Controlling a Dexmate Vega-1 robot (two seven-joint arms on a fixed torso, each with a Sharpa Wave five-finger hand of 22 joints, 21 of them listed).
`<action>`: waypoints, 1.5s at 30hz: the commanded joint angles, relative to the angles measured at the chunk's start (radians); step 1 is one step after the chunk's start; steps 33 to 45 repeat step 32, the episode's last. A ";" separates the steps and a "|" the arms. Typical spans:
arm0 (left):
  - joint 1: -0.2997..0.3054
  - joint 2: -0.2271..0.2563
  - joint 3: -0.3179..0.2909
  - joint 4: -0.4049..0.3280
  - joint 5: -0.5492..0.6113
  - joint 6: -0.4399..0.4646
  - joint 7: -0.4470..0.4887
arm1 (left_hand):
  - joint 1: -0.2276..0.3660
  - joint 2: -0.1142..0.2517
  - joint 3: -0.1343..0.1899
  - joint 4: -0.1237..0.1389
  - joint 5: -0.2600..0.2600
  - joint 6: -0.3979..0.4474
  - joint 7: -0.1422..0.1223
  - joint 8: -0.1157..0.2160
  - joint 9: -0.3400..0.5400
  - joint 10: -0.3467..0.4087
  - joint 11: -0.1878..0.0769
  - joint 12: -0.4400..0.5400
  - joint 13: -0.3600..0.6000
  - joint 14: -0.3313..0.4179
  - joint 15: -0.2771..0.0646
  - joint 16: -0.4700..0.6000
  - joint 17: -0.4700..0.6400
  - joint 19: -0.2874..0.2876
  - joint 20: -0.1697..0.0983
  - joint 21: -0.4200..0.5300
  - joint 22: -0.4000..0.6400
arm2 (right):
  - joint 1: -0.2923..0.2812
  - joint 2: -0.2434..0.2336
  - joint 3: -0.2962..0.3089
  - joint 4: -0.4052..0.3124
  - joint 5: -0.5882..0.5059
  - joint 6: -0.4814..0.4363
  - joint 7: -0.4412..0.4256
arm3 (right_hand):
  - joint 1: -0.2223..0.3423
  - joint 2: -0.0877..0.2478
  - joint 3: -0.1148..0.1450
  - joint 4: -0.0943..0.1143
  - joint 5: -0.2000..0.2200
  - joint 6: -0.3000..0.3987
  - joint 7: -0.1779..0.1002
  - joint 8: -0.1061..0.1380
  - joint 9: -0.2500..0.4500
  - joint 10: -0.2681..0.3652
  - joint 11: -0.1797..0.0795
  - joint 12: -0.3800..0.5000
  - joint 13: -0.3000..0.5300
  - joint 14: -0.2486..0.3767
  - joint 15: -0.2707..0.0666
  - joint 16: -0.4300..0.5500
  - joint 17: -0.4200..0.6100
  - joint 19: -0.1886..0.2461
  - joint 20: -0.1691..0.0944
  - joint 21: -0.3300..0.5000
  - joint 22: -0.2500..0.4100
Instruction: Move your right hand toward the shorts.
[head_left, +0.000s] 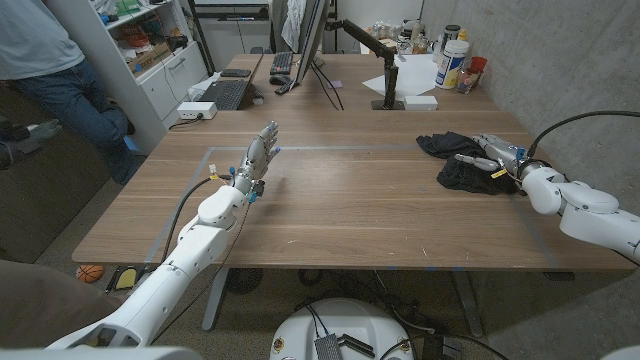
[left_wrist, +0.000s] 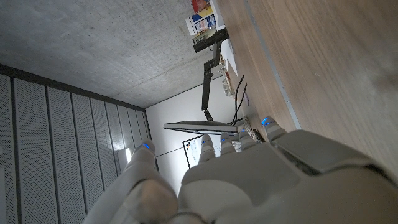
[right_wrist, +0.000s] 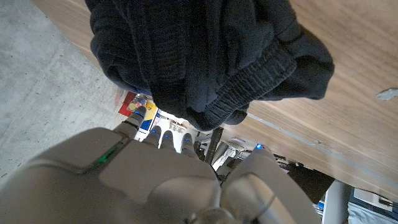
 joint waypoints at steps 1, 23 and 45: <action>0.005 0.003 0.001 -0.004 -0.001 -0.001 0.001 | 0.003 0.010 0.004 -0.005 0.004 -0.001 0.000 0.002 0.003 -0.007 -0.005 0.007 0.002 -0.059 0.004 0.005 0.004 -0.004 -0.003 0.005 0.004 | 0.005 0.006 -0.006 0.012 -0.002 -0.004 0.004 | -0.001 0.008 0.001 0.000 0.001 -0.005 -0.001 0.003 0.004 -0.012 0.000 0.005 0.004 -0.082 -0.004 0.003 0.001 -0.001 0.004 -0.001 0.003; 0.023 0.007 -0.005 -0.015 -0.003 -0.014 0.004 | 0.001 0.012 0.001 -0.007 0.004 0.038 0.015 0.015 0.003 -0.008 -0.002 0.008 0.002 -0.060 0.004 0.006 0.004 -0.004 -0.003 0.006 0.004 | 0.003 0.003 -0.017 0.001 -0.015 -0.028 0.018 | 0.001 0.011 0.001 -0.002 0.001 -0.006 -0.003 0.004 0.004 -0.012 -0.001 0.005 0.004 -0.083 -0.004 0.003 0.001 -0.004 0.005 -0.002 0.003; 0.030 0.013 -0.009 -0.027 -0.004 -0.016 0.011 | 0.000 0.012 0.001 -0.007 0.004 0.034 0.015 0.012 0.003 -0.010 -0.003 0.008 0.002 -0.061 0.004 0.006 0.004 -0.004 -0.002 0.006 0.004 | -0.005 0.002 -0.013 0.002 -0.010 -0.031 0.007 | 0.002 0.012 0.001 -0.003 0.001 -0.006 -0.003 0.004 0.004 -0.011 0.000 0.005 0.004 -0.082 -0.002 0.004 0.001 -0.004 0.007 -0.001 0.003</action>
